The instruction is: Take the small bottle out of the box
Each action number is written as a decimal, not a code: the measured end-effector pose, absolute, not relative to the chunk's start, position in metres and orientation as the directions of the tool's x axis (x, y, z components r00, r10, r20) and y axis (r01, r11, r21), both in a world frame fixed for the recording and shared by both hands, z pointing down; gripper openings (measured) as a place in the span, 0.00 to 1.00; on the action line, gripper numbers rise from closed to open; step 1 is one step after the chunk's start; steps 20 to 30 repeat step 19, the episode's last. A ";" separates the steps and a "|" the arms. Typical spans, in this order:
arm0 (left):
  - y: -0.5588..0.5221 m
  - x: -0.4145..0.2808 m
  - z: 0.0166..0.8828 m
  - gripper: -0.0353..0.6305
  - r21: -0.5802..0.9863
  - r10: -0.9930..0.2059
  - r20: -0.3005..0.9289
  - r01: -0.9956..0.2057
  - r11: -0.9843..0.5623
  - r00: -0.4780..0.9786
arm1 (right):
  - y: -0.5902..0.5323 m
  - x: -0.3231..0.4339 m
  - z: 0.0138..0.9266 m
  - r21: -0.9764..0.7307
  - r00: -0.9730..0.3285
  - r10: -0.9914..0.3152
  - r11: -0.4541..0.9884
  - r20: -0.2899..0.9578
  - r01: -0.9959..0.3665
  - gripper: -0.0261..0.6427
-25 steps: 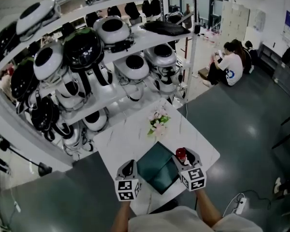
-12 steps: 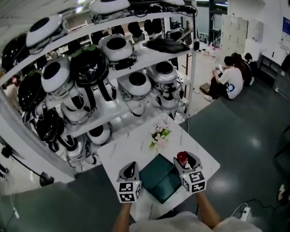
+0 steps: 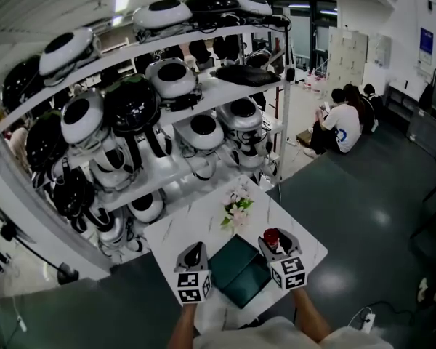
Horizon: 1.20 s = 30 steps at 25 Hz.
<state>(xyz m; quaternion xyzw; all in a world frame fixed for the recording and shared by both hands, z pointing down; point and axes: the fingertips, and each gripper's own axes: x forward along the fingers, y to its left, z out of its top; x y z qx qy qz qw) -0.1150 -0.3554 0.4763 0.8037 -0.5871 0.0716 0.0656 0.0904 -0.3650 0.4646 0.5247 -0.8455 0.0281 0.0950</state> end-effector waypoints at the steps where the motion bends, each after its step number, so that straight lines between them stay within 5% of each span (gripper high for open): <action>1: -0.355 -0.115 0.477 0.08 0.020 -0.934 0.193 -0.953 -0.301 0.300 | -0.364 0.090 0.465 0.052 -0.433 -0.881 0.449 0.191 -0.892 0.39; 30: -0.353 -0.107 0.489 0.08 0.032 -0.929 0.214 -0.952 -0.303 0.303 | -0.361 0.090 0.480 0.046 -0.439 -0.870 0.460 0.223 -0.887 0.39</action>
